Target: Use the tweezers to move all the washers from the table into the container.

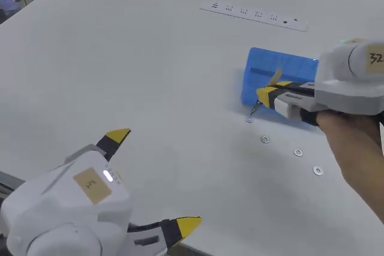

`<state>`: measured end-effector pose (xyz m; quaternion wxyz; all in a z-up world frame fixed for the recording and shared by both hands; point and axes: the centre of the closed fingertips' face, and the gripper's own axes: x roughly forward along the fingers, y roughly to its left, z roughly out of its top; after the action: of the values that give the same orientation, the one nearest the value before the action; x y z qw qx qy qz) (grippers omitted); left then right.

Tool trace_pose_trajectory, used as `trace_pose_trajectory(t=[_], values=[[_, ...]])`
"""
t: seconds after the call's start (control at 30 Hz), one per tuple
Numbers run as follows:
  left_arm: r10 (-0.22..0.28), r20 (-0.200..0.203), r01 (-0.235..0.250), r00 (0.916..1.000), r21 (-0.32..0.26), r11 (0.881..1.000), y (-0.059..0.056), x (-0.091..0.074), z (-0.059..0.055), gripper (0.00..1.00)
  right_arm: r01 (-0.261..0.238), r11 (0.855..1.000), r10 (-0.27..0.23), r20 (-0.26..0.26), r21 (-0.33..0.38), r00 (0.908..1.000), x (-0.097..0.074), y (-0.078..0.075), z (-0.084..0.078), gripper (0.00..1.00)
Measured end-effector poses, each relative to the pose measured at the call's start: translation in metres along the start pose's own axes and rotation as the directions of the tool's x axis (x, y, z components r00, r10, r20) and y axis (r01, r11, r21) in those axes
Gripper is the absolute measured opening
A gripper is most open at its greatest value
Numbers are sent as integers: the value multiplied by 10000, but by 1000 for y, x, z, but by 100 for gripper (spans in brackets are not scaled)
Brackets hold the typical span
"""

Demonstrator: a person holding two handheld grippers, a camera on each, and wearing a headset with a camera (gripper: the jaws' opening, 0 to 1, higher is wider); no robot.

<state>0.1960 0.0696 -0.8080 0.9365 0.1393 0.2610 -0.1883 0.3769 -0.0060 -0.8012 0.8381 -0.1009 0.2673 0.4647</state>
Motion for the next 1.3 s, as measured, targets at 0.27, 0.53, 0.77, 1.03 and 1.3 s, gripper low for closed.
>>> trace_pose_trajectory(t=[0.27,0.53,0.77,1.03,1.3], values=[[65,-59,-65,10000,-26,10000,2,0,-1,96,-26,9999,23,-225,-146,9997,3,1,-6,3],[179,-141,-178,9997,56,9998,3,0,-2,95,-18,9998,13,-307,-173,9995,6,0,-9,3],[114,-72,-114,9999,-36,9999,2,0,-1,97,7,9997,-16,-370,-258,9993,8,0,-11,3],[146,-113,-146,9998,0,9999,3,1,-2,97,28,9994,-42,-422,-335,9991,9,0,-13,3],[180,-138,-180,9997,36,9998,4,1,-3,96,251,9955,-280,-304,-917,9991,11,-2,-12,2]])
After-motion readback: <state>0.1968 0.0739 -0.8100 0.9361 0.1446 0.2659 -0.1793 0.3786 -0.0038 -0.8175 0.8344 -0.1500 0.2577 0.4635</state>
